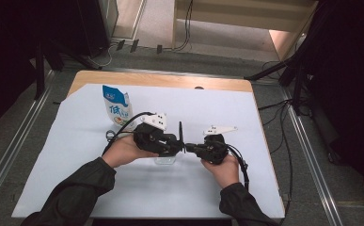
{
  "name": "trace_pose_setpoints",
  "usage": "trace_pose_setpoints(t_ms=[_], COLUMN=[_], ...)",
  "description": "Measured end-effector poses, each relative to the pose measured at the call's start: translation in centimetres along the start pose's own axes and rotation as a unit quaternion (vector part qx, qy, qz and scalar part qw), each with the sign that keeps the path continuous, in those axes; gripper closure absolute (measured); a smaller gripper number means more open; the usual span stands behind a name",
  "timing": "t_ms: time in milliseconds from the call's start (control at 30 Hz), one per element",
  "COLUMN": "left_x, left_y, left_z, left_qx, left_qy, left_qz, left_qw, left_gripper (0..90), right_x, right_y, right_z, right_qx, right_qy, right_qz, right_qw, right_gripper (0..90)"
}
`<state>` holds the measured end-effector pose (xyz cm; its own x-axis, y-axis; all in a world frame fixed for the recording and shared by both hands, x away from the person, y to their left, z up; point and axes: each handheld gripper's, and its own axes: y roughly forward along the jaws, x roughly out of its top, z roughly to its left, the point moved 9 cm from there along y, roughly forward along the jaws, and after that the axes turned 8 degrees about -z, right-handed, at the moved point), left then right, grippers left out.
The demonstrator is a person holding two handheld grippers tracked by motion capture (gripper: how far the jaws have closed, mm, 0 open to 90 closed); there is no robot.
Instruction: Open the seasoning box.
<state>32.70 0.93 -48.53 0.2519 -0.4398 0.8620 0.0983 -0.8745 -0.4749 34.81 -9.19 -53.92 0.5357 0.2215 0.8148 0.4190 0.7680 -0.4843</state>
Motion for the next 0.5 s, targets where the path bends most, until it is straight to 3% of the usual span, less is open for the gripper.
trace_pose_setpoints(t_ms=[500], left_x=[0.14], left_y=[0.83], left_z=[-0.06], left_qx=[-0.003], left_qy=[-0.002], left_qz=[0.002], left_qw=[1.0], left_gripper=[84.9], right_x=[-0.21], right_y=[0.08], right_z=[-0.13], right_qx=[-0.004], right_qy=[0.0], right_qz=[0.003], right_qw=[1.0], right_gripper=[90.0])
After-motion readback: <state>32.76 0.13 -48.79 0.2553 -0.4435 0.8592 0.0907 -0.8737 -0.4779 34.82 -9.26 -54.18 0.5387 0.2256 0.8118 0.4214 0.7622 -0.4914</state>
